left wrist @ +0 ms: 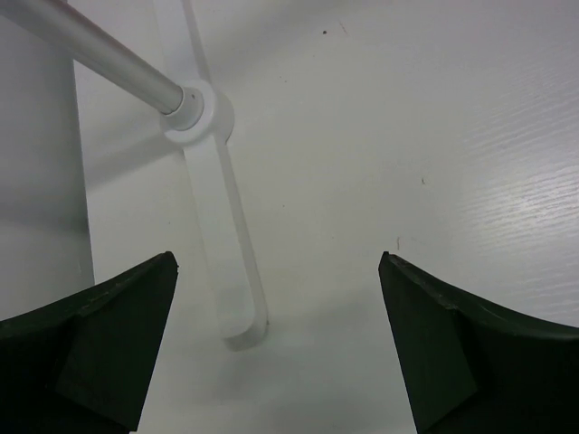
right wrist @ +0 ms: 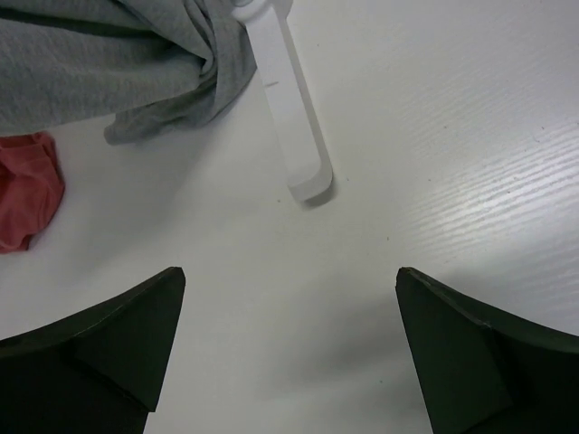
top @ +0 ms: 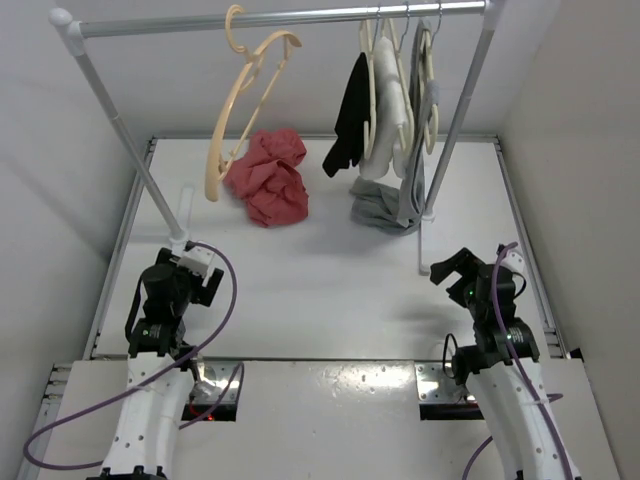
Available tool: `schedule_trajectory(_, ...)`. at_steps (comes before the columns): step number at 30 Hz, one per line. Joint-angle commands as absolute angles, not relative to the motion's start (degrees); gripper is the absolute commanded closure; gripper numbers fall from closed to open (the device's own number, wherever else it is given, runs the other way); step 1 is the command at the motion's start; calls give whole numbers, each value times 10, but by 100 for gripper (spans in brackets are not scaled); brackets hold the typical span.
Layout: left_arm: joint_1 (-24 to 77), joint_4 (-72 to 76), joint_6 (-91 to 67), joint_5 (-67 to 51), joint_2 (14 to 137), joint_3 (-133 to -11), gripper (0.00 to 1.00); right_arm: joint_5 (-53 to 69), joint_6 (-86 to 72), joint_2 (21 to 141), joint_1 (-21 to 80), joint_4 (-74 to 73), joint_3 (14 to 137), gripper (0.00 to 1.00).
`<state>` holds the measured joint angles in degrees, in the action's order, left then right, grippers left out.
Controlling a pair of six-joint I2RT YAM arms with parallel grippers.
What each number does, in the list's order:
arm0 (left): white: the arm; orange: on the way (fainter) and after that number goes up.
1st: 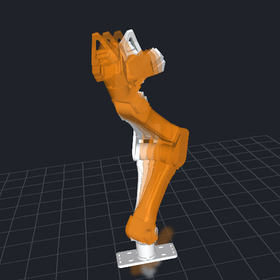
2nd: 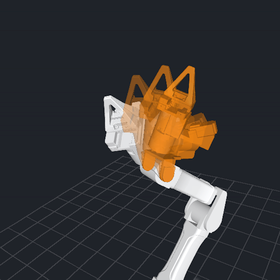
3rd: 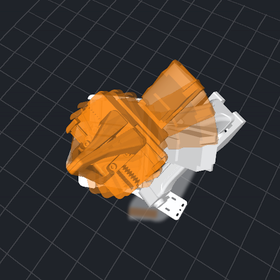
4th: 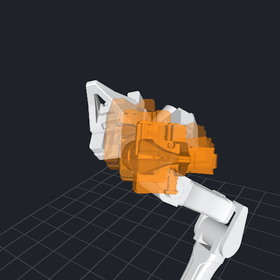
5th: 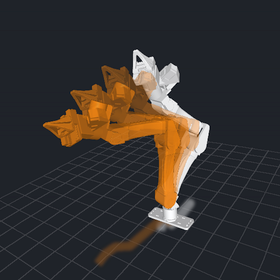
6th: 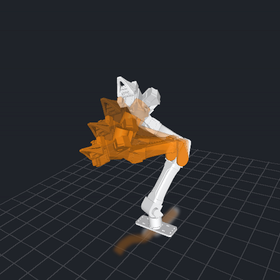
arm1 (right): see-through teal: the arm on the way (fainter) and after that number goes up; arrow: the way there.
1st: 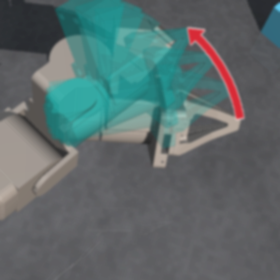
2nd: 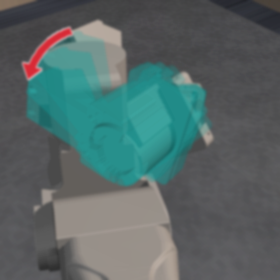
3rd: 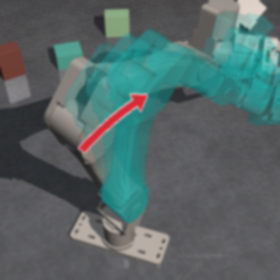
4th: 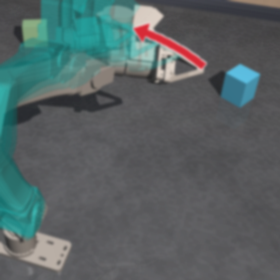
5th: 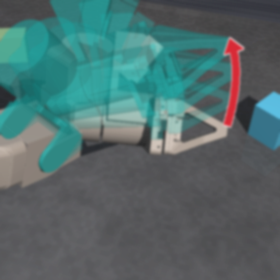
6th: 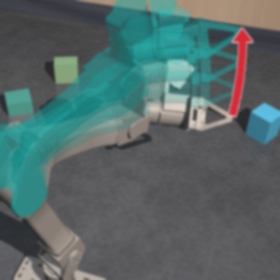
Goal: Place the t-shirt on the hanger
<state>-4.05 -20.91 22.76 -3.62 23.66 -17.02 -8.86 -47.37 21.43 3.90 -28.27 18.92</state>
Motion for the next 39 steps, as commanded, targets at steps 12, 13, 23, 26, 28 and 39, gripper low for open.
schedule_trajectory(12,-17,-299,372,-264,333,-319,0,-47,-454,289,40,-218,221,0)
schedule_trajectory(13,-11,-291,378,-264,356,-324,0,-47,-454,300,40,-218,230,0)
schedule_trajectory(23,73,-129,309,-162,698,-473,0,-14,-407,386,40,-151,274,0)
schedule_trajectory(26,119,-28,297,-135,739,-467,0,-9,-392,399,40,-145,274,0)
schedule_trajectory(28,134,16,297,-106,761,-461,0,-14,-378,410,40,-145,289,0)
schedule_trajectory(39,170,153,290,-50,968,-533,0,-43,-355,442,40,-156,323,0)
